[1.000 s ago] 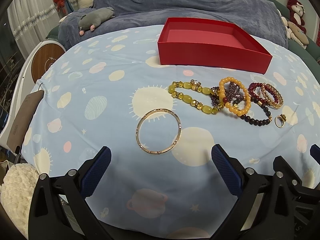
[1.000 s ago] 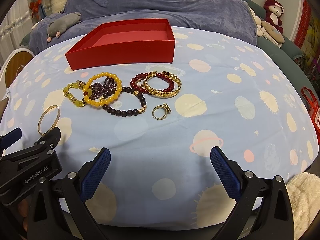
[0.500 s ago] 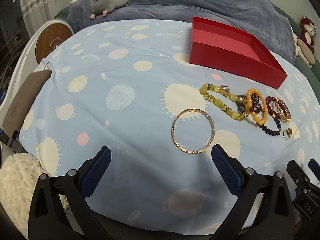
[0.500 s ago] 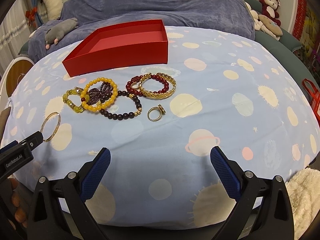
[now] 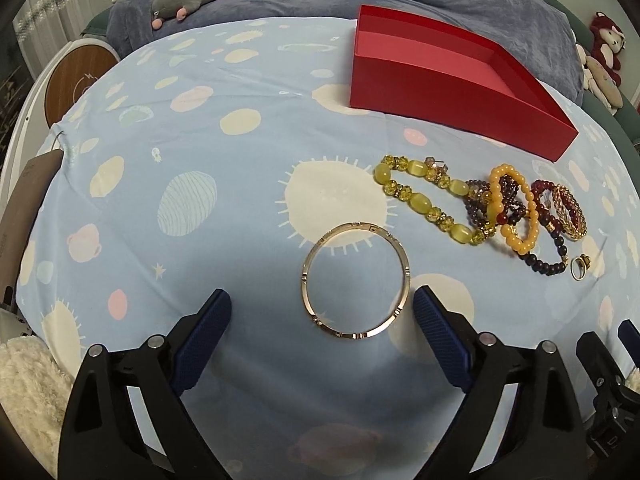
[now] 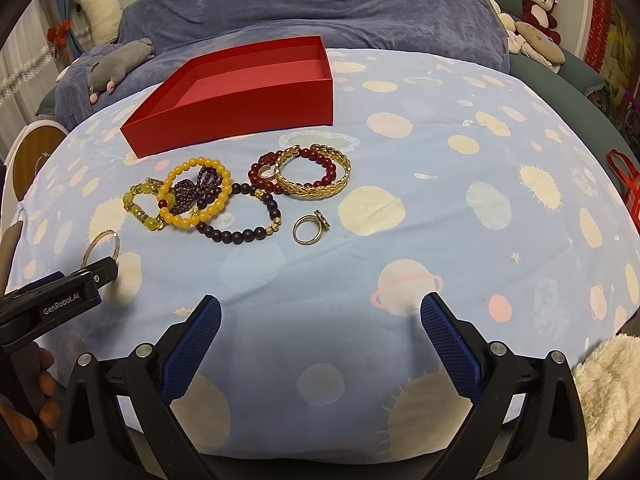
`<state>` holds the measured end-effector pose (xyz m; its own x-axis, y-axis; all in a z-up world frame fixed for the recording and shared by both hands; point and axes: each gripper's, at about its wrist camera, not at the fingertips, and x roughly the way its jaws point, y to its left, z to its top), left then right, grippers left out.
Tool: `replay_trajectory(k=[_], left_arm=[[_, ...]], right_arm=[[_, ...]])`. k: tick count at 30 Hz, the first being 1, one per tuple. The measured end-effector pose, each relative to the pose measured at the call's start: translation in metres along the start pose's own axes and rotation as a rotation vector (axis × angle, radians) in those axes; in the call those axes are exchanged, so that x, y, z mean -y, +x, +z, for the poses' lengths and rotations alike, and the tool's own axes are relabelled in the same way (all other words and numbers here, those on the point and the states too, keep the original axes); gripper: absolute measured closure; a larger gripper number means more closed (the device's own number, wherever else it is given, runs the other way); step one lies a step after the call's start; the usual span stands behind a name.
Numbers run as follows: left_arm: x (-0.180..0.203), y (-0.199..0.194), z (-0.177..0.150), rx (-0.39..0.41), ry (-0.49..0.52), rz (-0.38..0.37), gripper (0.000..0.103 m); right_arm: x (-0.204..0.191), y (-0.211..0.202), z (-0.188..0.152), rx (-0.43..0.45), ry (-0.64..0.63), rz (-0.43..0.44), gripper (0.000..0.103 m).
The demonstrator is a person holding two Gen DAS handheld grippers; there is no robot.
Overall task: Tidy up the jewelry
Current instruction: 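Lower the left tool onto the rose-gold bangle and close it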
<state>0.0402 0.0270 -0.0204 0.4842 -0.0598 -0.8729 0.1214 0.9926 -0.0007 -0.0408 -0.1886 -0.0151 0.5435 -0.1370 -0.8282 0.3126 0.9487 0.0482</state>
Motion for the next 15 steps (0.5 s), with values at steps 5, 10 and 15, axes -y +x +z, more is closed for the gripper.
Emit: replay_trajectory(k=[5, 10, 15], left_arm=[[0.0063, -0.0005, 0.0006, 0.011, 0.032, 0.004, 0.025], [0.0105, -0.0048, 0.0027, 0.03, 0.046, -0.032, 0.05], [0.0092, -0.0084, 0.0037, 0.03, 0.032, -0.081, 0.051]], right_arm=[[0.0001, 0.0006, 0.0, -0.004, -0.001, 0.0, 0.007], [0.0, 0.0001, 0.0007, 0.002, -0.001, 0.001, 0.007], [0.0034, -0.0013, 0.0081, 0.0, 0.013, 0.006, 0.007]])
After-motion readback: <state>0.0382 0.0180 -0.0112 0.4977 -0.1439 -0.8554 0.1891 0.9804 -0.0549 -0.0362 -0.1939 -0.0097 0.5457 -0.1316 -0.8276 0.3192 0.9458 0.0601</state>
